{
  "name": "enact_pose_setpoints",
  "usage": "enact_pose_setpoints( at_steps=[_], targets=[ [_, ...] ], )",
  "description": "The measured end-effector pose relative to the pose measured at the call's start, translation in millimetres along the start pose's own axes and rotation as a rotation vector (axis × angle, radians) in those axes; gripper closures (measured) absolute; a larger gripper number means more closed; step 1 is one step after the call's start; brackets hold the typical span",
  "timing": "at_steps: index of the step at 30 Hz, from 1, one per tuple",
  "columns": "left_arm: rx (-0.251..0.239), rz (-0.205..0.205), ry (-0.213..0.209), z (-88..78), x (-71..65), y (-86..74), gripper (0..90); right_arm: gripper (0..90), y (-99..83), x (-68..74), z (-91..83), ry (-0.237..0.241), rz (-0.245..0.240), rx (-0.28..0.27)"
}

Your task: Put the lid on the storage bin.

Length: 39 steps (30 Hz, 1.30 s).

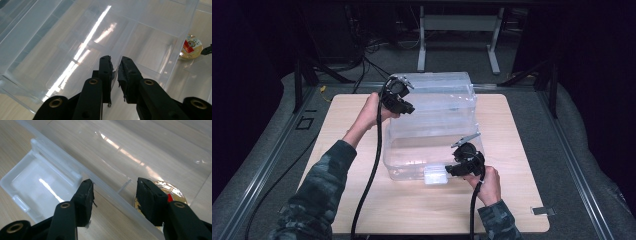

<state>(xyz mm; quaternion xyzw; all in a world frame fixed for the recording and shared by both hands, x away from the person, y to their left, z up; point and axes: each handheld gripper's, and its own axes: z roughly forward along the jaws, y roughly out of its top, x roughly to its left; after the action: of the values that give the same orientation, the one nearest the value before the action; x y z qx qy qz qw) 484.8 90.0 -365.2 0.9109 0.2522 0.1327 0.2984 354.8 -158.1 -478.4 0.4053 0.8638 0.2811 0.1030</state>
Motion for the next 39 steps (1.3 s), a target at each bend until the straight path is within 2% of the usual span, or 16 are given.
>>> enact_pose_setpoints(
  at_steps=[3, 13, 16, 24, 31, 39],
  targets=[
    [-0.006, 0.009, 0.002, -2.9, -4.2, -2.1, 79.6, 48.3, -1.1, 0.5, 0.1, 0.002, 0.000, -0.013],
    [-0.037, 0.025, 0.011, -11.0, -17.6, -10.8, 79.7, 48.2, -0.8, 0.6, 0.1, -0.004, 0.007, -0.009],
    [-0.048, 0.026, 0.005, -13.6, -20.8, -14.5, 79.7, 48.1, -0.7, 0.6, 0.1, -0.004, 0.007, -0.009],
    [-0.058, 0.020, 0.022, -17.0, -29.6, -19.4, 79.5, 47.9, -1.0, 0.8, 0.5, -0.004, 0.011, -0.018],
    [-0.044, 0.026, 0.022, -15.3, -28.2, -16.9, 78.9, 47.8, 2.7, 1.7, 3.9, -0.030, 0.019, -0.027],
    [-0.038, 0.021, 0.029, -14.3, -24.6, -15.7, 78.8, 47.7, 7.6, -3.5, 6.4, -0.026, 0.026, -0.021]
  ],
)
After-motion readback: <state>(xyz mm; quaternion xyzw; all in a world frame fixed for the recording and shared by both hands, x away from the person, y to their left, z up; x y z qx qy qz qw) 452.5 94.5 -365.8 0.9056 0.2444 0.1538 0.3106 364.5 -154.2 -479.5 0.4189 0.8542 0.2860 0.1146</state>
